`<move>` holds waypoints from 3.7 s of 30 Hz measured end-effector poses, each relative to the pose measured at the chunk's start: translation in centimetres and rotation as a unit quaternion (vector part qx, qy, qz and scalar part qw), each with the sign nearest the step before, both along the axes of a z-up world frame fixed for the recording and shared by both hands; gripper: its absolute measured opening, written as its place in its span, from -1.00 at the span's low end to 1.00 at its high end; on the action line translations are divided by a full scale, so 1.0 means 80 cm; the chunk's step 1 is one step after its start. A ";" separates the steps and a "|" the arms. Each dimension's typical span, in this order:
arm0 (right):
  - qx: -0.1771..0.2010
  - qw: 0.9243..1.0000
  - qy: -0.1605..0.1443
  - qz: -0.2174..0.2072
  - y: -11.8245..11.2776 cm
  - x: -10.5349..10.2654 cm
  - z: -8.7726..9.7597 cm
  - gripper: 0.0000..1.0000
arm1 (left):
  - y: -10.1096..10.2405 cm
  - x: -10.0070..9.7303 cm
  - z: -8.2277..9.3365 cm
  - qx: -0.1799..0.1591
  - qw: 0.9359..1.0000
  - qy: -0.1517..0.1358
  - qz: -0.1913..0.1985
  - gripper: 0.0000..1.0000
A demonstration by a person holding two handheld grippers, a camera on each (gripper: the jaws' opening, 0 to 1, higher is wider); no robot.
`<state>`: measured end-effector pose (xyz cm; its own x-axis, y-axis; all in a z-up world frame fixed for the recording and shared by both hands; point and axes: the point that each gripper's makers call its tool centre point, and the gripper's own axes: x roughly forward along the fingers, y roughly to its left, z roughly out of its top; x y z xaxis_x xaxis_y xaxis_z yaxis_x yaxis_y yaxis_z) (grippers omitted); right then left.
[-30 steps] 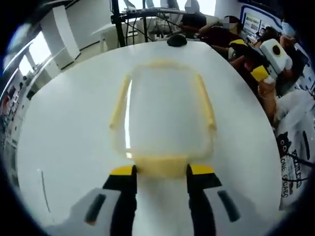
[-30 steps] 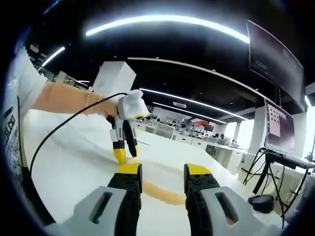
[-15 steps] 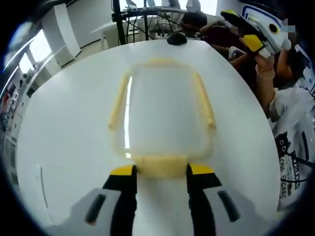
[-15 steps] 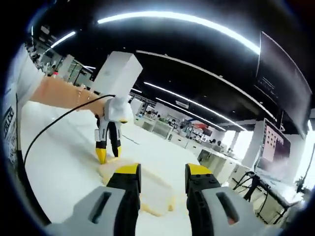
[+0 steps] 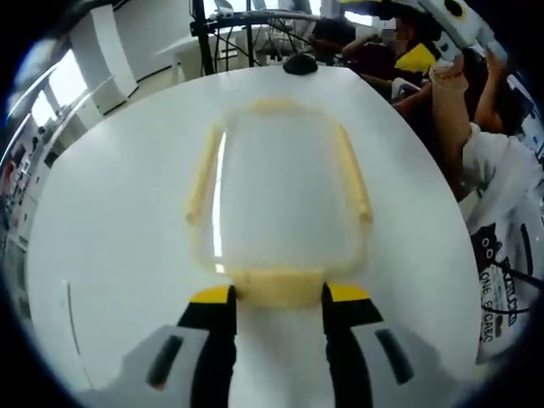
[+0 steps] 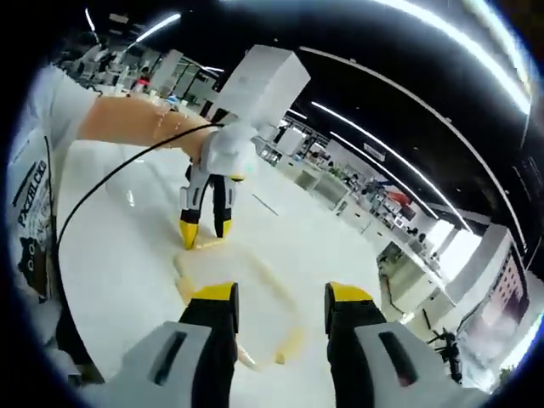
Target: Snap each plastic latch of the storage box into its locked position after aligning the lid with the box until every specified latch is closed and the lid sits flush.
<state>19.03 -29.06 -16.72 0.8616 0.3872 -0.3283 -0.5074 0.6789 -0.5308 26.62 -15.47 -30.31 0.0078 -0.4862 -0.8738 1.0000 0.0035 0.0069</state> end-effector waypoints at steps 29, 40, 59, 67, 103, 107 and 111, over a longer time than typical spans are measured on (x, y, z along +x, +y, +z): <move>-0.202 0.921 0.299 0.147 -0.077 0.079 -0.142 0.01 | 0.013 -0.003 -0.002 0.017 1.000 0.000 -0.011 -0.21; -0.212 0.899 0.341 0.175 -0.076 0.084 -0.159 0.00 | 0.014 -0.004 -0.002 0.014 1.000 -0.001 -0.008 -0.21; -0.219 0.851 0.404 0.253 -0.066 0.078 -0.171 -0.10 | 0.013 -0.009 0.000 0.010 1.000 -0.003 0.001 -0.21; -0.218 0.841 0.409 0.279 -0.060 0.074 -0.172 -0.14 | 0.011 -0.012 0.002 0.008 1.000 -0.005 -0.011 -0.19; -0.199 0.846 0.411 0.274 -0.055 0.072 -0.180 -0.21 | 0.015 -0.011 -0.007 0.074 0.997 -0.004 -0.008 -0.18; -0.199 0.846 0.411 0.277 -0.057 0.072 -0.180 -0.22 | 0.012 -0.010 -0.007 0.077 0.997 -0.003 -0.007 -0.19; -0.203 0.844 0.411 0.277 -0.060 0.075 -0.179 -0.22 | 0.009 -0.009 -0.006 0.082 0.997 -0.003 -0.005 -0.19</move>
<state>25.03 -33.84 -31.04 0.0002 0.3673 -0.9301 -0.9978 0.0621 0.0243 25.93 -14.71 -30.82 0.0094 -0.3371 -0.9414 0.9999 -0.0071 0.0126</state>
